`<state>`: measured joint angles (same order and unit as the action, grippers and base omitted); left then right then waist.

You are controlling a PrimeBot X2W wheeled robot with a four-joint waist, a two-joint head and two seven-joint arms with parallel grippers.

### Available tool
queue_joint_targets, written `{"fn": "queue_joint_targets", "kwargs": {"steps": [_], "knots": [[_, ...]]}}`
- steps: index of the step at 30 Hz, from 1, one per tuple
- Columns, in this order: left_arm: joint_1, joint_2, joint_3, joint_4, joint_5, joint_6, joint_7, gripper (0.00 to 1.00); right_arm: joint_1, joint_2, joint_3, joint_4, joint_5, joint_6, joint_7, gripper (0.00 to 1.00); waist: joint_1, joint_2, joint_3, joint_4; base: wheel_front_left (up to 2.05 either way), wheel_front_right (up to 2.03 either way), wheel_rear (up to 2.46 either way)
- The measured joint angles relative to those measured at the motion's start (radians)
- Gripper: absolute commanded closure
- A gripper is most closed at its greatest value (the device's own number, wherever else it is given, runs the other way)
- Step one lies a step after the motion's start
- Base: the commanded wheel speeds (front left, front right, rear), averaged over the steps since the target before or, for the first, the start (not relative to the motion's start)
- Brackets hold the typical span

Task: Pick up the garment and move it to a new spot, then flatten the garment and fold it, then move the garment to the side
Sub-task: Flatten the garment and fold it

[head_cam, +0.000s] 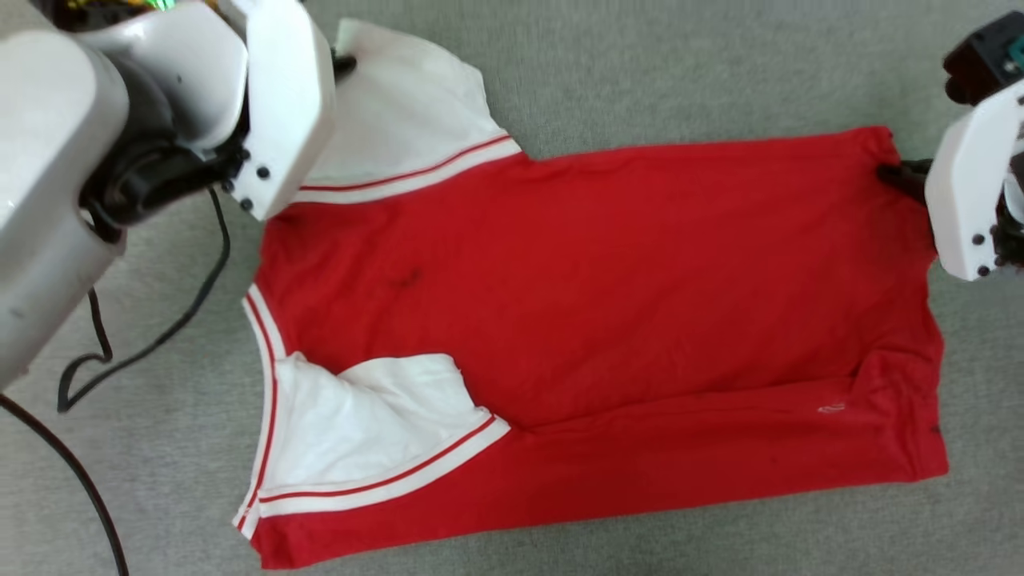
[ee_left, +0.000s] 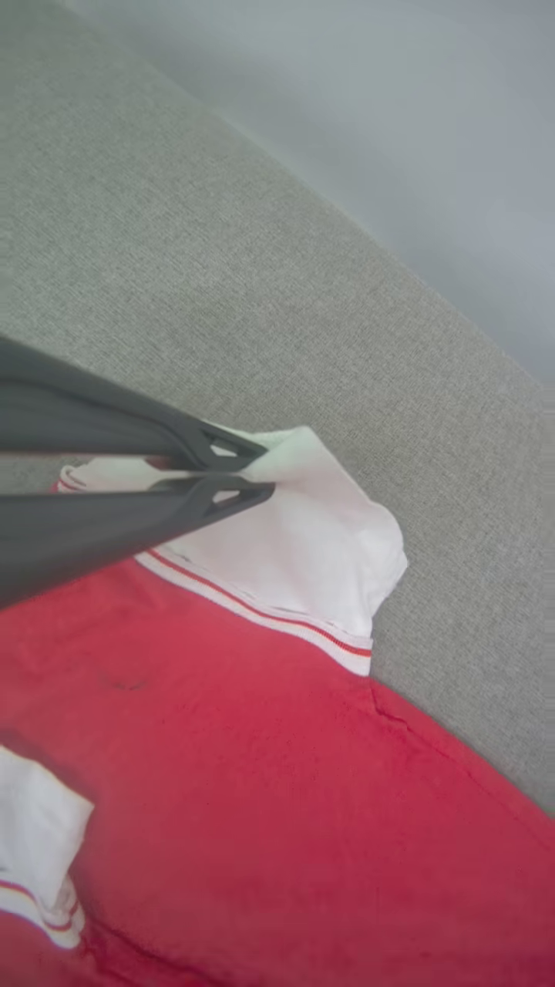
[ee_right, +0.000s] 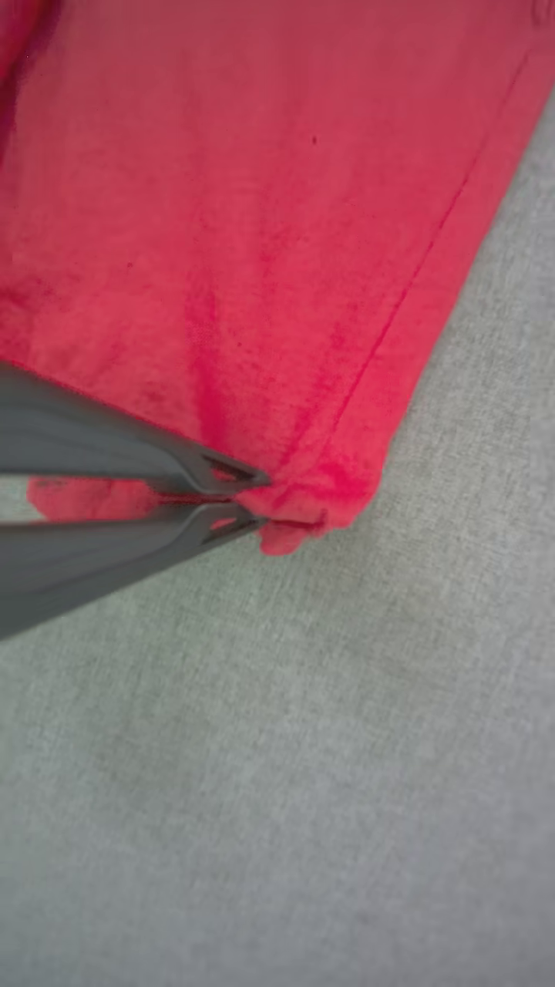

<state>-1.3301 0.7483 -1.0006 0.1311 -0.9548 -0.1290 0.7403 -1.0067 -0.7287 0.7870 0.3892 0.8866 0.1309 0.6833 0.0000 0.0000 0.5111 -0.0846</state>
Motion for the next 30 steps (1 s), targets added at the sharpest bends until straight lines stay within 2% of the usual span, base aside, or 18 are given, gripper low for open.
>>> {"fn": "queue_joint_targets", "kwargs": {"steps": [8,14,22,30], "knots": [[0.104,0.044,-0.033,-0.057,-0.035,0.0,-0.057,1.0,0.096,-0.082,0.04,-0.035,0.032,0.0,-0.146,1.0,0.0,0.0,-0.13,0.017,0.0,0.0,0.0],[0.229,0.09,-0.067,-0.12,-0.059,0.01,-0.093,1.0,0.188,-0.123,0.077,-0.075,0.038,0.0,-0.21,1.0,-0.0001,0.0,-0.215,0.032,0.0,0.0,0.0],[0.403,0.144,-0.12,-0.203,-0.084,0.058,-0.145,1.0,0.314,-0.144,0.1,-0.115,0.041,0.0,-0.257,1.0,-0.0001,0.0,-0.3,0.045,0.0,0.0,0.0],[0.576,0.193,-0.165,-0.247,-0.124,0.121,-0.209,1.0,0.432,-0.138,0.104,-0.113,0.055,0.0,-0.295,1.0,-0.0001,0.0,-0.301,0.038,0.0,0.0,0.0]]}}
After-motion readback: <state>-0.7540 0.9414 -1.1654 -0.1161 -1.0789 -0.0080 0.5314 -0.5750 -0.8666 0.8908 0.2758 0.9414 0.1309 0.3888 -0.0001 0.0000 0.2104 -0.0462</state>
